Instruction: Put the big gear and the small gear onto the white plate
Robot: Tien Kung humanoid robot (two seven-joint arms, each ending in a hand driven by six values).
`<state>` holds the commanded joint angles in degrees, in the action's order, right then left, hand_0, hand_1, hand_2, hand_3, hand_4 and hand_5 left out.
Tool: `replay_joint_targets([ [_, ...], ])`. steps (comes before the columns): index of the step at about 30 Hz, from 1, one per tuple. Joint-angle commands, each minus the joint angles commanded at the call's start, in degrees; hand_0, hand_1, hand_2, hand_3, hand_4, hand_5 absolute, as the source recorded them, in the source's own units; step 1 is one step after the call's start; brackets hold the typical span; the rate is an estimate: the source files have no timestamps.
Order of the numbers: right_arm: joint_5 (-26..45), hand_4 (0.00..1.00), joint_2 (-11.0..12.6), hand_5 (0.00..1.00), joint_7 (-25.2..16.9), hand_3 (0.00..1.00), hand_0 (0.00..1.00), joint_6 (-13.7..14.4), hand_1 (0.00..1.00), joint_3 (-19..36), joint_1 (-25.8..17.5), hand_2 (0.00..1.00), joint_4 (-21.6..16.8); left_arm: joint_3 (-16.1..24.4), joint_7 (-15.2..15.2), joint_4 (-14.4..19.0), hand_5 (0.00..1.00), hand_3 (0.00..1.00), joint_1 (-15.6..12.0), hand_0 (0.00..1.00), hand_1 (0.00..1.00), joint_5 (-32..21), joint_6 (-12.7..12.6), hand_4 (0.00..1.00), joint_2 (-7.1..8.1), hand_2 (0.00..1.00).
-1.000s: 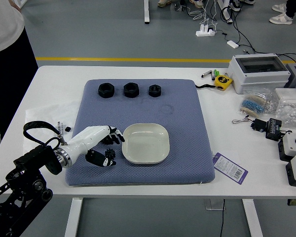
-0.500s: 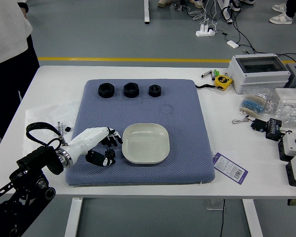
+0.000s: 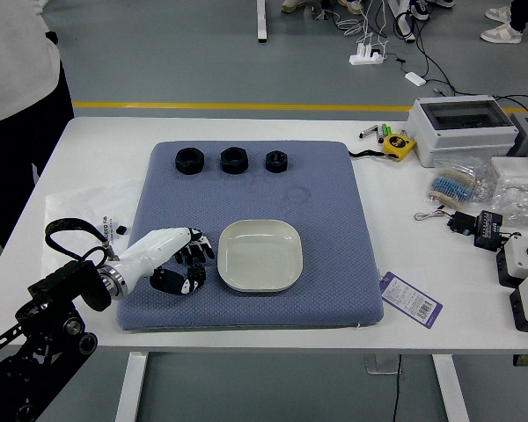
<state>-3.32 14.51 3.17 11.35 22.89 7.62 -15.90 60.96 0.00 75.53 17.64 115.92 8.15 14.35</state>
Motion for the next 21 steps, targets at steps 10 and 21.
replay_joint_targets([
  [10,0.3,0.864,0.0,0.709,-0.1,0.611,0.652,0.0,0.651,-0.1,0.1,0.743,0.0,0.0,-0.2,-0.1,0.002,0.538,-0.2,0.339,0.392,-0.9,0.9,0.776,0.09,0.468],
  [21,0.3,0.865,0.1,0.709,-0.2,0.611,0.652,0.0,0.651,-0.1,0.2,0.743,0.1,0.7,-0.3,0.2,0.002,0.509,-0.2,0.315,0.354,-1.0,1.4,0.831,0.32,0.435],
])
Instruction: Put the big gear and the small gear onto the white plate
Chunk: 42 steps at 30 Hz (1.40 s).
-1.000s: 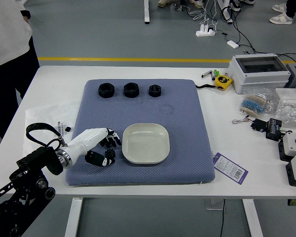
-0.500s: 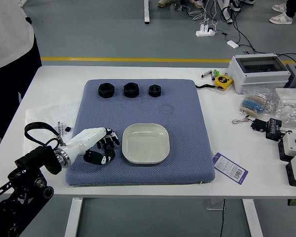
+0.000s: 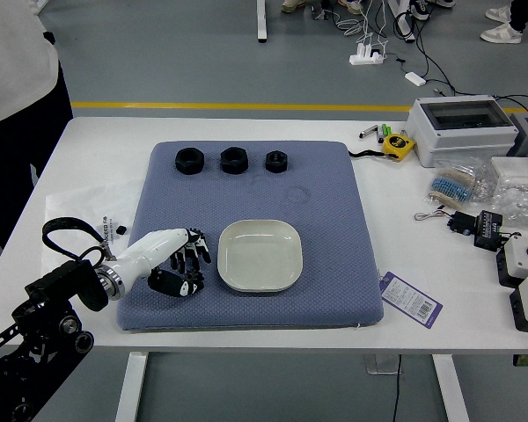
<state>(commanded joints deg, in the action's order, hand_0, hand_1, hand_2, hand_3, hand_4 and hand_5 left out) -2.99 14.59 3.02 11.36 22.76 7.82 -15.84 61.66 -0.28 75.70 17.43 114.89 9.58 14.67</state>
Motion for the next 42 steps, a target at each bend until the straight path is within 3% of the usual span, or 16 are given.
replay_joint_targets([
  [22,0.0,0.865,0.0,0.708,0.0,0.612,0.653,0.0,0.652,0.0,0.1,0.742,0.0,1.6,-0.2,0.9,0.002,0.513,0.1,0.301,0.344,0.2,0.7,0.821,0.19,0.432],
  [26,-0.1,0.865,0.0,0.708,0.1,0.612,0.653,-0.1,0.652,0.1,0.1,0.742,0.0,1.7,-1.1,1.0,0.002,0.513,0.1,0.301,0.344,-0.1,2.5,0.821,0.24,0.432],
  [27,-0.1,0.866,0.0,0.708,0.1,0.612,0.654,0.0,0.652,0.1,0.1,0.743,0.0,1.7,-1.4,1.1,0.002,0.569,0.0,0.321,0.412,-0.4,3.2,0.818,0.28,0.497],
  [32,-0.1,0.866,0.1,0.708,0.1,0.612,0.654,-0.1,0.652,0.1,0.1,0.743,0.0,1.4,-1.8,1.6,0.002,0.569,-0.3,0.321,0.412,-1.2,4.6,0.818,0.41,0.497],
  [33,-0.1,0.866,0.0,0.707,0.1,0.612,0.653,-0.1,0.651,0.1,0.1,0.743,0.0,1.3,-1.8,1.8,0.085,0.580,-0.2,0.330,0.467,-1.3,4.8,0.915,0.41,0.539],
  [38,-0.1,0.866,0.0,0.707,0.0,0.612,0.653,-0.1,0.651,0.1,0.0,0.743,0.0,1.2,-1.6,2.7,0.085,0.580,-0.1,0.330,0.467,-1.5,4.8,0.915,0.43,0.539],
  [39,-0.2,0.866,0.0,0.708,0.0,0.613,0.654,-0.1,0.652,0.1,0.0,0.742,0.0,1.2,-1.6,2.8,0.125,0.589,0.0,0.343,0.484,-1.5,4.8,0.972,0.44,0.551],
  [42,-0.3,0.866,0.0,0.708,0.1,0.613,0.654,-0.1,0.652,0.2,0.0,0.742,0.0,1.2,-1.4,3.2,0.125,0.589,0.1,0.343,0.484,-1.5,4.5,0.972,0.47,0.551],
])
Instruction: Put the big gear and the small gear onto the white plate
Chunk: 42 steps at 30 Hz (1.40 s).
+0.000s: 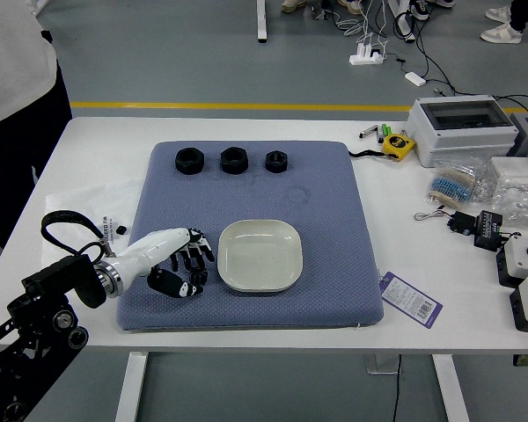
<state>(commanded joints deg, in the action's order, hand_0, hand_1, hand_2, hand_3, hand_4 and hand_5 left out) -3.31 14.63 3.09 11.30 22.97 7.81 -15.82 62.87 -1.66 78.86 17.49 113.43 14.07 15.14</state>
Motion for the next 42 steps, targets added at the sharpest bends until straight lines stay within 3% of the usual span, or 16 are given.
replay_joint_targets([
  [13,-0.6,0.866,0.0,0.708,0.2,0.613,0.652,0.1,0.650,0.4,-0.2,0.742,0.0,-0.3,0.4,-0.2,0.143,0.594,0.2,0.348,0.491,0.5,-1.4,0.985,-0.21,0.552],
  [24,-0.9,0.865,-0.1,0.707,0.4,0.612,0.652,0.3,0.652,0.6,-0.3,0.743,-0.1,-0.6,1.4,-4.8,0.138,0.590,1.4,0.348,0.489,1.3,-2.8,0.951,-1.25,0.546],
  [38,-0.2,0.865,-0.1,0.707,0.2,0.612,0.652,0.3,0.651,0.2,-0.1,0.742,-0.1,-0.7,1.2,-6.2,0.117,0.575,2.0,0.342,0.460,2.8,-2.6,0.908,-1.17,0.520],
  [39,-0.1,0.865,-0.1,0.707,0.1,0.612,0.652,0.3,0.651,0.1,-0.1,0.742,-0.1,-0.7,1.2,-6.2,0.087,0.563,2.0,0.333,0.410,2.8,-2.6,0.868,-1.12,0.500],
  [42,0.1,0.865,-0.1,0.707,0.1,0.612,0.652,0.2,0.651,0.0,0.0,0.742,-0.1,-0.8,1.0,-6.2,0.087,0.563,2.1,0.333,0.410,2.9,-2.3,0.868,-1.02,0.500],
])
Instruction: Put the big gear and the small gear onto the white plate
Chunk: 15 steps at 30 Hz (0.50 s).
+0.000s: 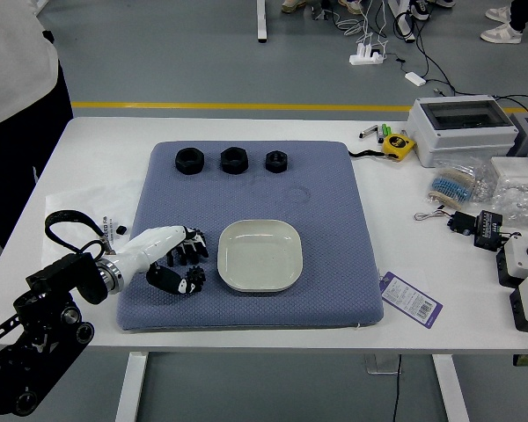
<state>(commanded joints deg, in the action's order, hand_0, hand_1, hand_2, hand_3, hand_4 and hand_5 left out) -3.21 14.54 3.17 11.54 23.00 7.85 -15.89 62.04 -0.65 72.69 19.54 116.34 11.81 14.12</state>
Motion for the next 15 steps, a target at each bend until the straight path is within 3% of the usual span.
replay_joint_targets([
  [3,0.0,0.865,0.0,0.707,0.0,0.612,0.652,0.0,0.651,0.0,0.1,0.742,0.0,0.0,-0.2,0.0,0.049,0.547,0.0,0.322,0.374,0.0,0.3,0.828,0.12,0.468],
  [15,0.0,0.865,0.1,0.708,0.0,0.612,0.652,0.0,0.651,0.0,0.1,0.742,0.0,0.1,-0.4,0.0,0.002,0.533,-0.4,0.293,0.334,-0.8,1.0,0.860,0.38,0.433],
])
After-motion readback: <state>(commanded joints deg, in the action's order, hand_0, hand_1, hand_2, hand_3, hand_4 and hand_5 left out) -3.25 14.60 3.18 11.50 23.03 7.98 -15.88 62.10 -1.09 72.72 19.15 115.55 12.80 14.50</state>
